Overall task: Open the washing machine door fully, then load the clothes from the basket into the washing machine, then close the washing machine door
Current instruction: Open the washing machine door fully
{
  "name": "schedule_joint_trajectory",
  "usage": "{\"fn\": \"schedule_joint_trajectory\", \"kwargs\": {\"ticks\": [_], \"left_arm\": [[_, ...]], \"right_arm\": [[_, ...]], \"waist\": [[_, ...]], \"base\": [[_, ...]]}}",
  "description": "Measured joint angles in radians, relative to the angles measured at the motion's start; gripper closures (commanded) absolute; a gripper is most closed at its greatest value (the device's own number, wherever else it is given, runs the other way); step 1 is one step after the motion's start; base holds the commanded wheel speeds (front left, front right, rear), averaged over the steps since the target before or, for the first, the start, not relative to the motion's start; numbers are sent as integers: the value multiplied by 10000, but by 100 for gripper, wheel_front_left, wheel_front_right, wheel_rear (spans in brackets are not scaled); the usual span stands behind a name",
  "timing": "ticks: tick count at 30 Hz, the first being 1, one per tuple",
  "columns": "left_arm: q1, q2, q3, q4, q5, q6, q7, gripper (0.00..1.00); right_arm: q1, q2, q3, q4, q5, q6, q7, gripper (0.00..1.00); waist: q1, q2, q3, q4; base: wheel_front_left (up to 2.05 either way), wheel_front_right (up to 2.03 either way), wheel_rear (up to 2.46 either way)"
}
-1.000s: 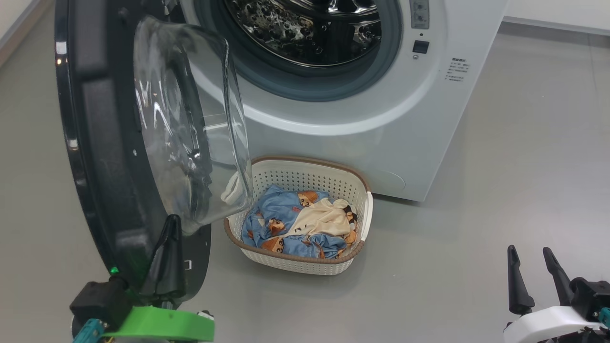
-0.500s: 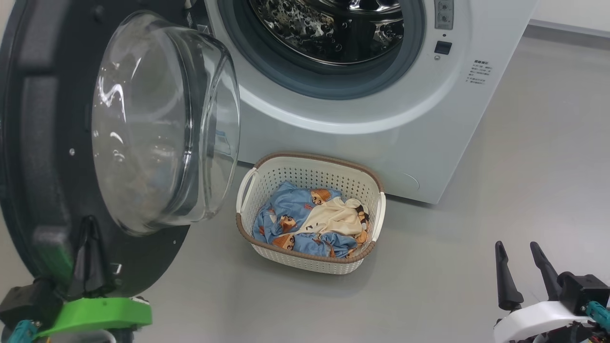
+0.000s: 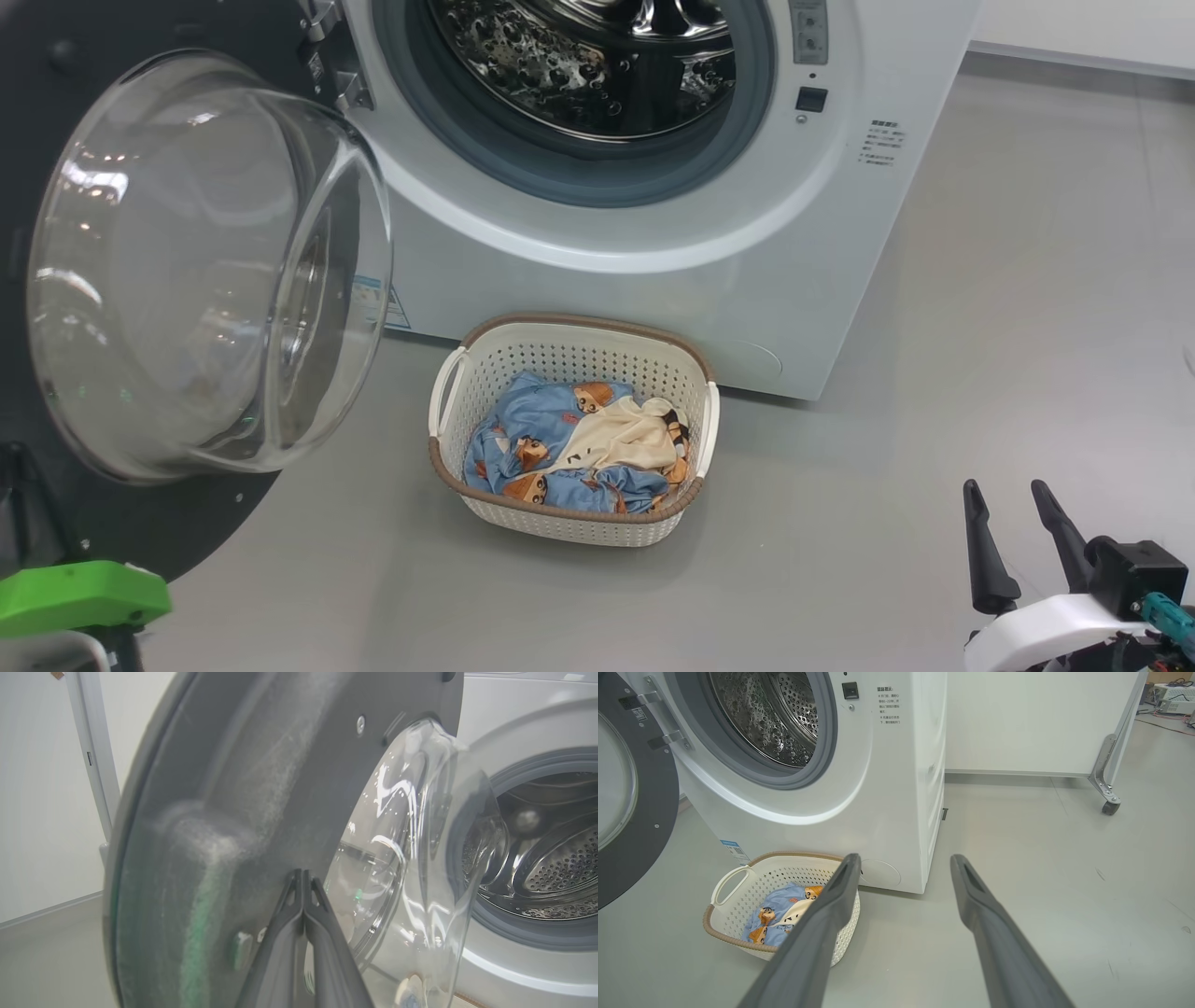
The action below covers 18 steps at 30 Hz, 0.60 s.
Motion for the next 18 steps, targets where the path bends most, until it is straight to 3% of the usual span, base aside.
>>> {"fn": "schedule_joint_trajectory", "kwargs": {"ticks": [18], "left_arm": [[-1117,602,1494,2228,441,0,-142,100]], "right_arm": [[39,-2,6,148,25,0,0,0]], "waist": [[0,0,-322,-680]], "base": [[0,0,0]]}}
